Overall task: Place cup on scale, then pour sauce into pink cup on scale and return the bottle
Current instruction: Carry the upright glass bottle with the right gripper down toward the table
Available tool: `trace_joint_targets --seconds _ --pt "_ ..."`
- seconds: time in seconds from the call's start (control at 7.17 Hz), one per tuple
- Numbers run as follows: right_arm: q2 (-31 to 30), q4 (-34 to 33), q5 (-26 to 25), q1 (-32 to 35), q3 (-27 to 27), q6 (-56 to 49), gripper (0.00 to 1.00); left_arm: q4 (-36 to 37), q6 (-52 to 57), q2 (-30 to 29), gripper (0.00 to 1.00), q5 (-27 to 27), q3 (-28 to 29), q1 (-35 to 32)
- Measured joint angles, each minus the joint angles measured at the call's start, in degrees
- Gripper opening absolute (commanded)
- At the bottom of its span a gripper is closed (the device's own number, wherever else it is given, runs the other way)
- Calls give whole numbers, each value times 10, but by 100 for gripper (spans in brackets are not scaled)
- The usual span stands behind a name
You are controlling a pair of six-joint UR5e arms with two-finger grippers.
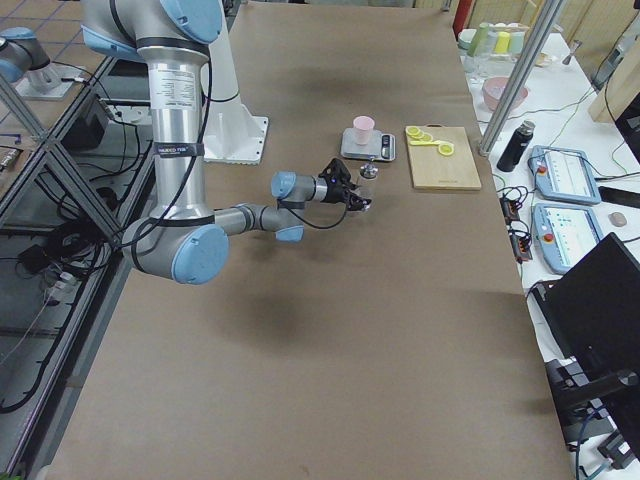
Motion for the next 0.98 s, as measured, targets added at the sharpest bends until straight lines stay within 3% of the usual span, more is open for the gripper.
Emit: trace_joint_targets --seconds 0.98 --pt "43 -1 1 -10 -23 -1 23 0 0 4 97 1 -2 0"
